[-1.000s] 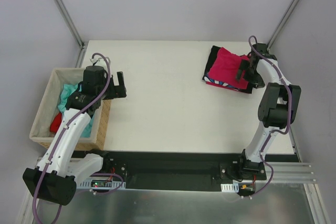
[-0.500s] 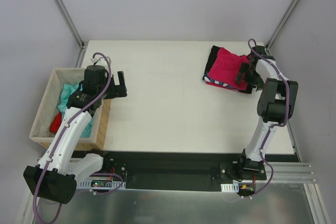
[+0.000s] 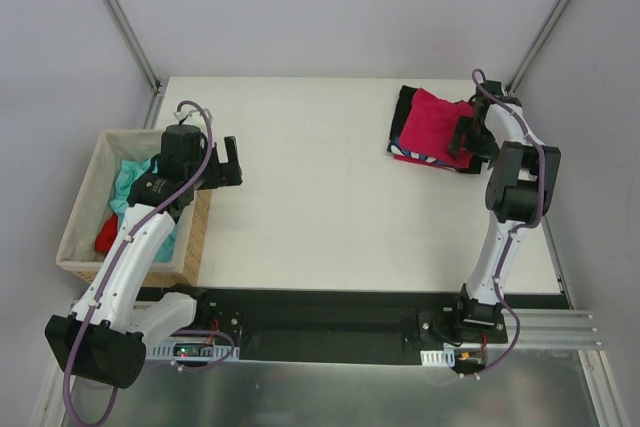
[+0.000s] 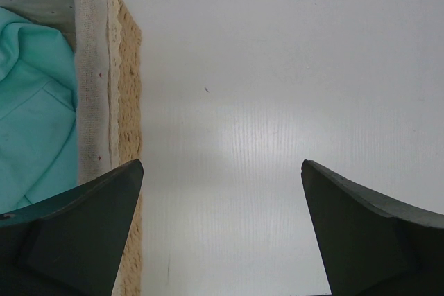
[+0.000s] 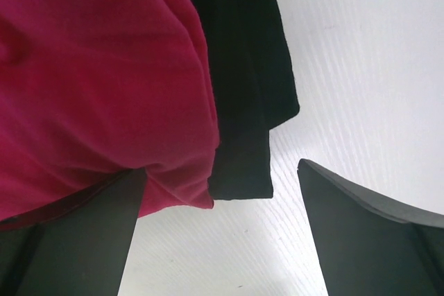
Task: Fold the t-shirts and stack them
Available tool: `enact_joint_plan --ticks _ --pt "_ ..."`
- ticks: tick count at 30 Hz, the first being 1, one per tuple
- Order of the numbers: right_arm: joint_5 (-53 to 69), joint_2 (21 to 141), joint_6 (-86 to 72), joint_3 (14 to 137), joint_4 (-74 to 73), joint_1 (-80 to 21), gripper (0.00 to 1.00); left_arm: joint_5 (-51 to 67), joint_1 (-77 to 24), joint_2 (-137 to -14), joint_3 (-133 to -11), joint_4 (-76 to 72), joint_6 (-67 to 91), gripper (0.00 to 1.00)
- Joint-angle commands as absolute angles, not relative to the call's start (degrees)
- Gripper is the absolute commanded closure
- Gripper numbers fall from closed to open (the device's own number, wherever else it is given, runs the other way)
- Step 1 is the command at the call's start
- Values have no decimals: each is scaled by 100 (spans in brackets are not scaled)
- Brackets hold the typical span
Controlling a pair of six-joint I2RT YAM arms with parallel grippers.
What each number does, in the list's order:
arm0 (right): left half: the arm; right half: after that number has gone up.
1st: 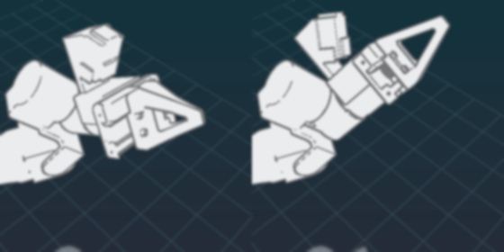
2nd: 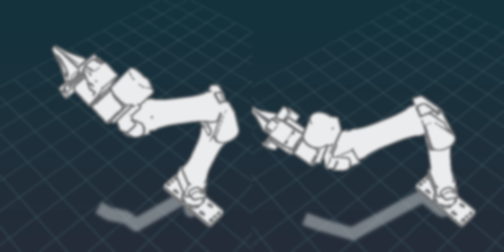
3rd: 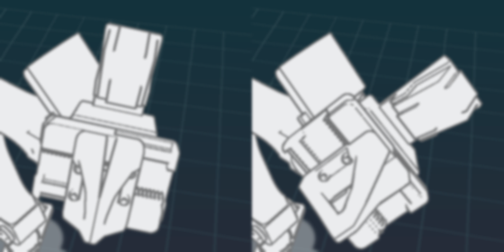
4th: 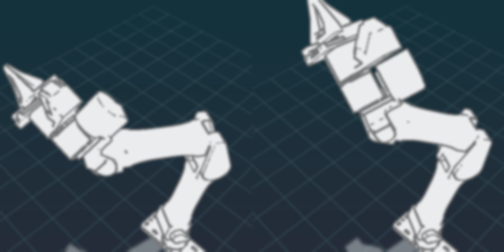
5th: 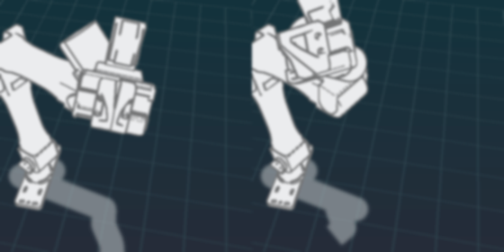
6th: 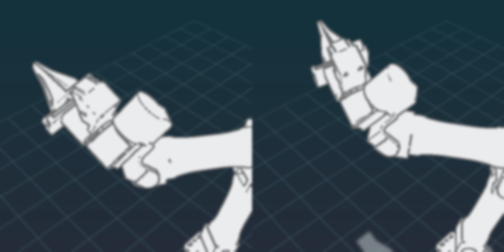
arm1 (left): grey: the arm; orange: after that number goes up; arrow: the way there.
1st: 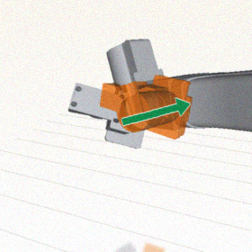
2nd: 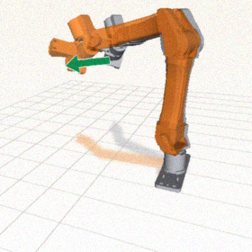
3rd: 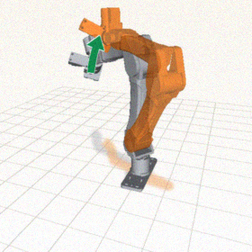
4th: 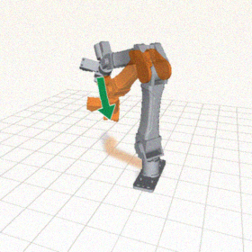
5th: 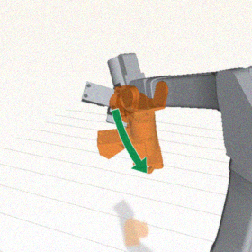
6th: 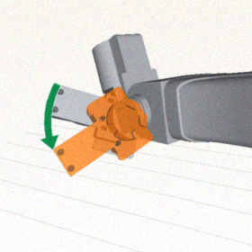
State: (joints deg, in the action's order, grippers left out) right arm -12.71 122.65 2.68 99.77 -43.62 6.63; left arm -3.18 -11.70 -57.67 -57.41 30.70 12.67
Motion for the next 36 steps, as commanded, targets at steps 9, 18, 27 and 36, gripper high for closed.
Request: enact_joint_plan --ticks 9,18,27,36 --pt "-1459 13368 308 11680 -4816 835 4 -316 -1257 -5783 -5730 2988 1292 1" --pt "-1318 13825 255 12225 -4869 1107 3 -387 -1283 -5897 -5722 2980 1266 1" --pt "-1292 12816 202 11304 -4544 1073 3 -369 -1283 -5915 -5722 2979 1274 1" --pt "-1310 11619 352 11583 -4834 283 4 -343 -1292 -5845 -5634 2927 1283 1"
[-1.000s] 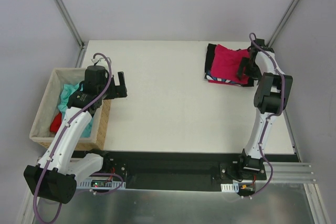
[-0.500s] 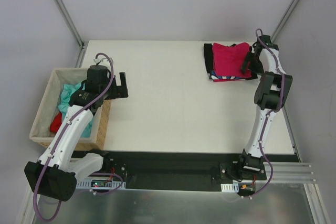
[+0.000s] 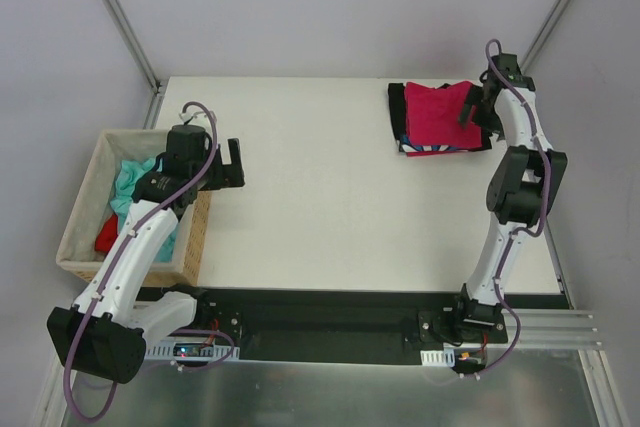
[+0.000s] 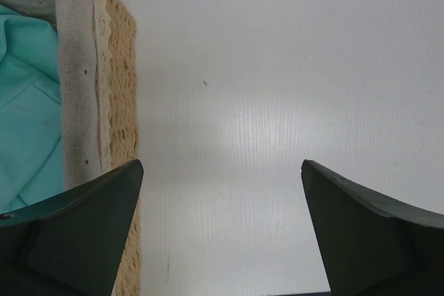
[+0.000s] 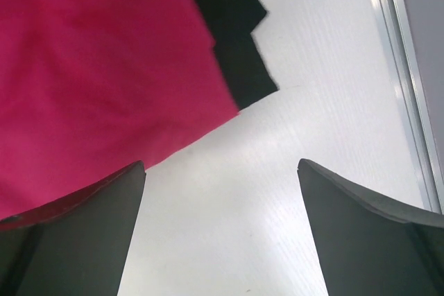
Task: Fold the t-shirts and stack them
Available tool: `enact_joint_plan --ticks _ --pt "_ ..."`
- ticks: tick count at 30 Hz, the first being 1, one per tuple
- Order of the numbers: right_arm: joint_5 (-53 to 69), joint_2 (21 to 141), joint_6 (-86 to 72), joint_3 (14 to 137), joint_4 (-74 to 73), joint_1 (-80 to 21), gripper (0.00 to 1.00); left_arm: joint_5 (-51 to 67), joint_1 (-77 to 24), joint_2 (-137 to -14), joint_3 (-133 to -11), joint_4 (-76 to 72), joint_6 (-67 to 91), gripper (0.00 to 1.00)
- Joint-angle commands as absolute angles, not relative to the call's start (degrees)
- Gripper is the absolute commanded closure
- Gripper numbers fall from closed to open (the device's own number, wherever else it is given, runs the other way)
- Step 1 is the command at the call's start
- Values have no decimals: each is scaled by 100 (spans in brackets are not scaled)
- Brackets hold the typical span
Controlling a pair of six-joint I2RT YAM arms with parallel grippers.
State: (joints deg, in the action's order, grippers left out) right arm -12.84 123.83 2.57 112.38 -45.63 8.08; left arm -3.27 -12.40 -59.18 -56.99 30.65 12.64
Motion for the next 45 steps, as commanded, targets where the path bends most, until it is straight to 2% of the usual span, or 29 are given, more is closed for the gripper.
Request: enact_joint_plan --ticks 1,8,19,36,45 --pt "-1266 11602 360 11610 -4834 194 4 -351 -1292 -5845 -5634 2927 1275 1" --pt "-844 12374 360 12331 -5054 -570 4 -422 -1292 -5818 -5608 2927 1257 1" --pt "-115 13385 228 12612 -4834 -896 3 -501 -1292 -5880 -5590 2927 1248 1" --pt "185 13719 220 13236 -4896 -1178 4 -580 -1292 -5862 -5572 2927 1239 1" --pt "167 14036 176 13052 -4852 -1169 3 -615 -1292 -5827 -5546 2927 1230 1"
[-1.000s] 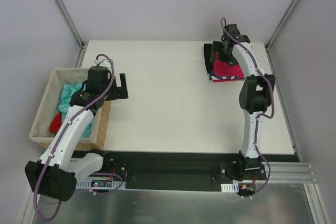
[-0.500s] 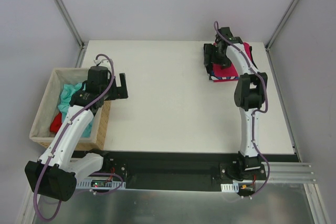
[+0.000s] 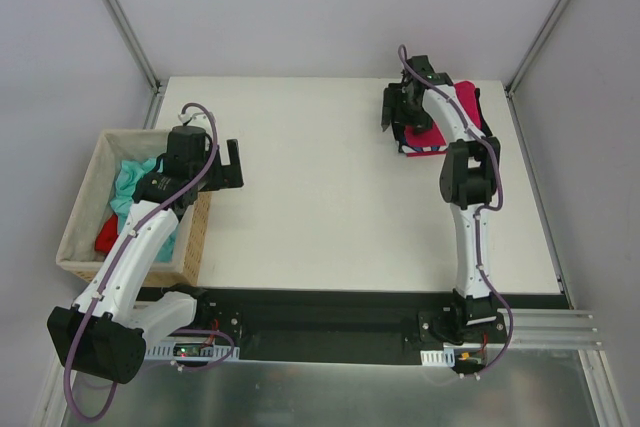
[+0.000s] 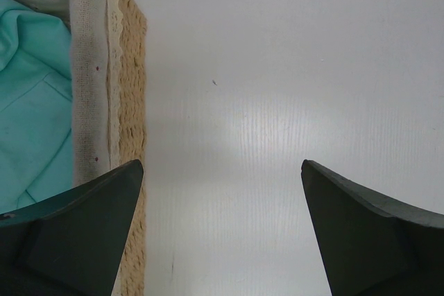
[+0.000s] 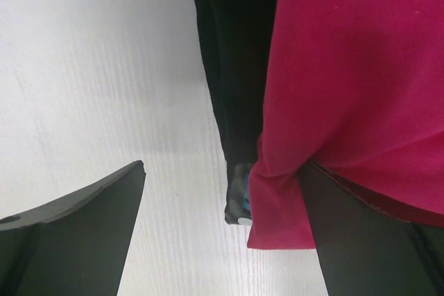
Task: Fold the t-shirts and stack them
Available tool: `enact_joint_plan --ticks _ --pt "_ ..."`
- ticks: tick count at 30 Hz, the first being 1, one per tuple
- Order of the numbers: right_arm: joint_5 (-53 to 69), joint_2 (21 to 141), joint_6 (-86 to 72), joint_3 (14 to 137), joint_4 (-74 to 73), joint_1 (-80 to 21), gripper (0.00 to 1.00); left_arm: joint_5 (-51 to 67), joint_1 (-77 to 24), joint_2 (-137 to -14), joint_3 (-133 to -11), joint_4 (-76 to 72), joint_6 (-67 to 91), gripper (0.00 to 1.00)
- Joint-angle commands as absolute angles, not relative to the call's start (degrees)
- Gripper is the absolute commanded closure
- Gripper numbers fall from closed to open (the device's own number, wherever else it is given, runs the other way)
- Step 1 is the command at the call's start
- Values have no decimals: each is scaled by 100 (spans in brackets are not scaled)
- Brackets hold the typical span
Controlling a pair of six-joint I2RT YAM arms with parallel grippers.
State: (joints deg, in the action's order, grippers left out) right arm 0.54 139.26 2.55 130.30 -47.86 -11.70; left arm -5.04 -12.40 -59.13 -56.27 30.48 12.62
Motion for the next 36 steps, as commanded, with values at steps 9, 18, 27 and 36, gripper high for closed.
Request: enact_joint_plan --ticks 9,18,27,36 --pt "202 14203 18 12745 -4790 -1020 4 -659 -1292 -5827 -5528 2935 1213 1" --pt "580 14308 -316 12770 -4755 -537 3 -694 -1292 -5862 -5528 2927 1195 1" --pt "922 14537 -431 13298 -4940 -88 4 -738 -1292 -5897 -5528 2935 1195 1" --pt "1037 14678 -474 13579 -4975 176 4 -765 -1292 -5941 -5546 2927 1195 1"
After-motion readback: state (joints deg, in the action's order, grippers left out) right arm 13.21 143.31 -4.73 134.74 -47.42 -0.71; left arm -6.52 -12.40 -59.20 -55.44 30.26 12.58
